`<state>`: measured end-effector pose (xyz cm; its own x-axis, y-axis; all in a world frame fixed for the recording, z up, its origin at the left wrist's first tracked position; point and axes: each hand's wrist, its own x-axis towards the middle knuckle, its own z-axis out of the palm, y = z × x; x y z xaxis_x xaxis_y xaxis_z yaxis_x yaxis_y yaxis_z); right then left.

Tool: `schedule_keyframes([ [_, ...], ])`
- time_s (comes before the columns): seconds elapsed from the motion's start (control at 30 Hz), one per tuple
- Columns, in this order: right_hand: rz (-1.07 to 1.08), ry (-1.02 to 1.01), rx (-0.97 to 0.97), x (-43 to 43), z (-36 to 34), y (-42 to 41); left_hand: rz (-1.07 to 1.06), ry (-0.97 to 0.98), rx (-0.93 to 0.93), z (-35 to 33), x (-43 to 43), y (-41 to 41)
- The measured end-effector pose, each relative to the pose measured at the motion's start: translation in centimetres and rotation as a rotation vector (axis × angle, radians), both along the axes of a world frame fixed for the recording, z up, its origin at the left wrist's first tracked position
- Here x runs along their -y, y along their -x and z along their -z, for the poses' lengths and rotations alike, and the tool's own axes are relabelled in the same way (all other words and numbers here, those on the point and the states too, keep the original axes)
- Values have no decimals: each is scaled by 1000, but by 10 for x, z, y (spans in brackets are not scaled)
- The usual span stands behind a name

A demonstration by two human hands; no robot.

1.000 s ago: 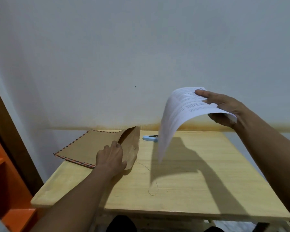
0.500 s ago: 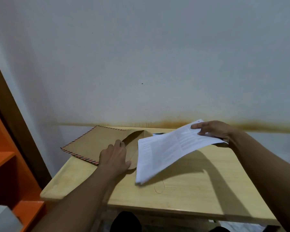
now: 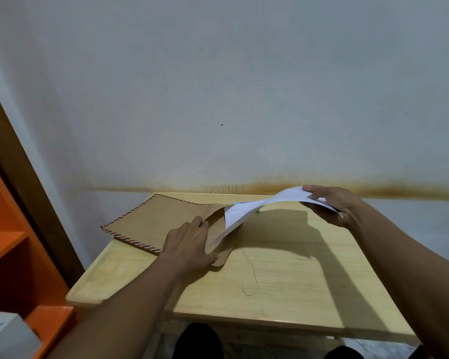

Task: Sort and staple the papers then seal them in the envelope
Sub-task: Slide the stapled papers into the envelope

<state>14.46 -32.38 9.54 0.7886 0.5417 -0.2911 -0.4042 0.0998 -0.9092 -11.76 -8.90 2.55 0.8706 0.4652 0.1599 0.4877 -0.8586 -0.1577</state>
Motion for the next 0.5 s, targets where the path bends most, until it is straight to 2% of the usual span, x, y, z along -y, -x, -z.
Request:
schedule_keyframes([
  [0.27,-82,155,159,-6,13,15,20,12,-8,-3,1,-4],
  [0.4,-127,271,338,-11,24,16,10,37,42,-2,-1,0],
  [0.5,-222,342,356,-9,26,14,-5,62,46,-3,-3,2],
])
